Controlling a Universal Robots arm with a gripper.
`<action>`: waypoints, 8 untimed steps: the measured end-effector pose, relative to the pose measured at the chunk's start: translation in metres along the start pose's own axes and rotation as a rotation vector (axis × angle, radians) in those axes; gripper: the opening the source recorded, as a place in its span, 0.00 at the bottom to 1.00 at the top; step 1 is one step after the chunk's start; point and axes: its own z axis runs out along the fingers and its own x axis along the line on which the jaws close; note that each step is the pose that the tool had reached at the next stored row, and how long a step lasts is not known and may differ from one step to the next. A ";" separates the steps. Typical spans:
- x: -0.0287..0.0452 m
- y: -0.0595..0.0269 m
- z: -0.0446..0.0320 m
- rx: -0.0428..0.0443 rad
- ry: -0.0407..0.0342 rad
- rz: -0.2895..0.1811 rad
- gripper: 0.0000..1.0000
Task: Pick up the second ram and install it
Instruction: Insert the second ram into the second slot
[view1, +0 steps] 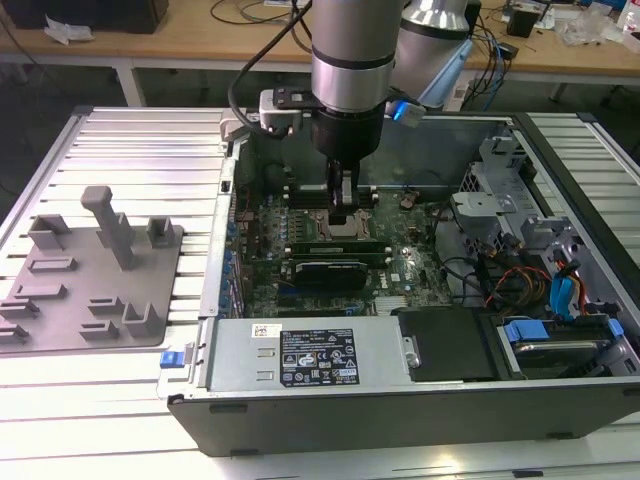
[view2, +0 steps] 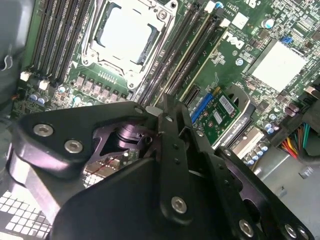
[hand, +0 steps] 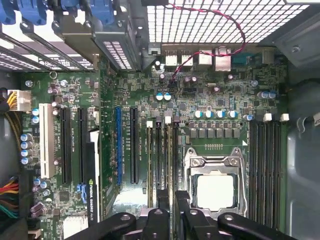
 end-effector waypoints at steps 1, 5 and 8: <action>0.0000 0.0000 0.0000 0.0001 0.0004 0.000 0.17; 0.0000 -0.0001 0.0000 0.0000 0.0024 0.000 0.08; -0.0001 -0.0096 0.0004 0.0001 0.0023 0.000 0.08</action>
